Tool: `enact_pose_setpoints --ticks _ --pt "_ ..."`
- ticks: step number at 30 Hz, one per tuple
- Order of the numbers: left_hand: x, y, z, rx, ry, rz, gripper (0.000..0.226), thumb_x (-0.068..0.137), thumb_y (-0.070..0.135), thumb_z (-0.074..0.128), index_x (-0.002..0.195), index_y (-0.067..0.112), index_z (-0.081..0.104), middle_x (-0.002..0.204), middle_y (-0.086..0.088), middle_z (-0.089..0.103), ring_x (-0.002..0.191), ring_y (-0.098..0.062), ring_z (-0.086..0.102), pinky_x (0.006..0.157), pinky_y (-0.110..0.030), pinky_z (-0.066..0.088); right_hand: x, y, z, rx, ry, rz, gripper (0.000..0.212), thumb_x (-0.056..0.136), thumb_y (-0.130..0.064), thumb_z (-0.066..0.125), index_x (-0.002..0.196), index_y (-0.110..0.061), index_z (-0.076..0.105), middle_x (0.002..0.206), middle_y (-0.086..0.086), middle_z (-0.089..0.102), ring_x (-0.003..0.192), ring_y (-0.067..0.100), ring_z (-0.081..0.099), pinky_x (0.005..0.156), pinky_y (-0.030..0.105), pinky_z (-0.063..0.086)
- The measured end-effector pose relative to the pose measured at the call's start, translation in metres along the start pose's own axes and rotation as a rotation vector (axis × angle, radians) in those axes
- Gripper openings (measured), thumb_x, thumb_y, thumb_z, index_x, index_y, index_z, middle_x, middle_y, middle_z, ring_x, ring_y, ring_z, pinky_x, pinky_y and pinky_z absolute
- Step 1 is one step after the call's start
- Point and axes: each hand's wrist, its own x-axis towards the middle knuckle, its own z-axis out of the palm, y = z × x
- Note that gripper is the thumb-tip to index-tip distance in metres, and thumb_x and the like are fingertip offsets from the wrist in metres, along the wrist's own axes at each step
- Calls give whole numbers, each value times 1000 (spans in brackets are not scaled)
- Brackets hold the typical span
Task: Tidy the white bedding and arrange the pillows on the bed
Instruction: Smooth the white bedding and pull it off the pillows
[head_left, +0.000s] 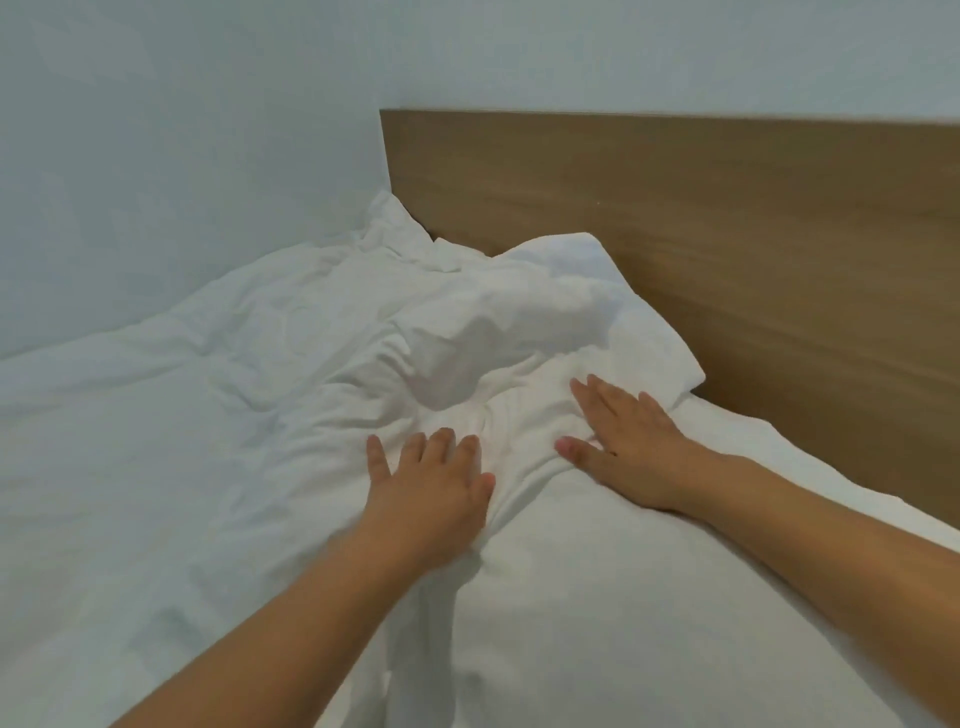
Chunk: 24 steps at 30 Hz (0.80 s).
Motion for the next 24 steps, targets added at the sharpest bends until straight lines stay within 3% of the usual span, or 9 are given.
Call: enact_pose_setpoints --ticks 4,12,17,19,21,24 --pt "-66 0 -1 -97 -84 34 57 100 54 17 152 31 9 160 4 7 147 -21 7 116 -60 -1 -27 11 -8 -68 47 153 83 92 -69 23 154 -24 -9 163 2 -10 150 19 -5 120 47 -1" --pt "-137 19 8 -236 -220 125 68 96 62 25 152 35 -1 160 7 -1 147 -23 4 117 -57 7 -127 16 -14 -88 -36 379 91 85 -79 18 155 -26 -5 163 0 -6 150 18 -3 119 51 -2" --pt "-158 44 45 -238 -285 164 77 87 64 11 150 21 13 159 1 -4 144 -35 11 110 -53 26 -182 31 -4 -109 25 500 90 83 -81 19 155 -29 -1 163 0 -1 149 22 2 118 54 2" --pt "-175 60 47 -381 -225 94 65 97 49 28 153 24 6 155 -1 6 138 -34 24 107 -50 33 -204 37 -4 -110 52 533 90 83 -80 19 155 -28 1 163 3 3 149 23 5 118 53 2" --pt "-199 81 39 -432 -84 177 63 98 34 36 152 25 6 150 -2 15 130 -32 33 103 -48 38 -227 46 -8 -63 101 615 93 82 -82 22 155 -26 7 162 5 8 149 23 7 118 53 1" --pt "-234 113 27 -415 200 366 54 92 26 40 144 27 25 133 2 35 112 -25 45 87 -42 48 -262 63 -15 -41 154 772 97 78 -84 28 152 -23 18 160 5 18 147 28 12 116 56 5"
